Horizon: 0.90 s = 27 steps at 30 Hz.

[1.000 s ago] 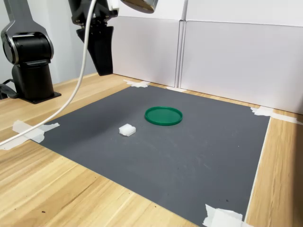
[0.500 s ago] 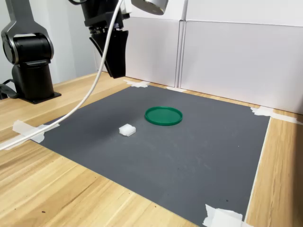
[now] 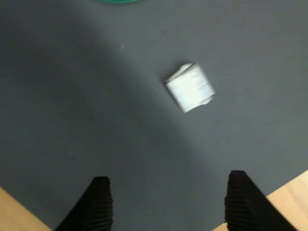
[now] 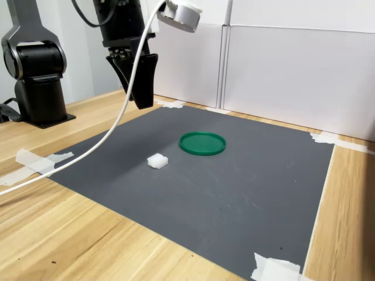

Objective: Grasp a white terminal and put it in the green lid.

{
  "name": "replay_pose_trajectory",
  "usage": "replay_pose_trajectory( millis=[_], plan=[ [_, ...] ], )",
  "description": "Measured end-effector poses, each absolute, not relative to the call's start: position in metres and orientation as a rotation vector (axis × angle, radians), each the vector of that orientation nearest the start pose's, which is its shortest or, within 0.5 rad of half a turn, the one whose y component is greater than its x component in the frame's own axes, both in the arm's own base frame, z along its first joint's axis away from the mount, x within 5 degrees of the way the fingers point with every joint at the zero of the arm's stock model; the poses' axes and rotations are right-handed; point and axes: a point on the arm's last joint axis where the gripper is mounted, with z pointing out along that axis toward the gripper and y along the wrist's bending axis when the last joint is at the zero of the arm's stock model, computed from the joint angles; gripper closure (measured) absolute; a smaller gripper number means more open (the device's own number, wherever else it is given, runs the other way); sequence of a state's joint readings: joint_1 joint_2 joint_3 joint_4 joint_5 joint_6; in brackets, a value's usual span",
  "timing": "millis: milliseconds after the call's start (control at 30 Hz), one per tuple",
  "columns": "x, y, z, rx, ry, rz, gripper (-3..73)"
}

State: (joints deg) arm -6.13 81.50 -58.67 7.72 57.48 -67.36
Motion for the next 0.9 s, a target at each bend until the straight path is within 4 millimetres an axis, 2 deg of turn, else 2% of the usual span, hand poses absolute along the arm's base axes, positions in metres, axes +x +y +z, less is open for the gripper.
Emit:
replay_pose_trajectory(
  millis=[233, 433, 900],
  plan=[
    [0.271, -0.003, 0.254, -1.503, 2.510, -0.120, 10.5],
    [0.285, -0.006, 0.235, -1.562, 2.521, -0.192, 10.5],
    [0.302, -0.006, 0.212, -1.593, 2.485, -0.199, 10.5]
  ],
)
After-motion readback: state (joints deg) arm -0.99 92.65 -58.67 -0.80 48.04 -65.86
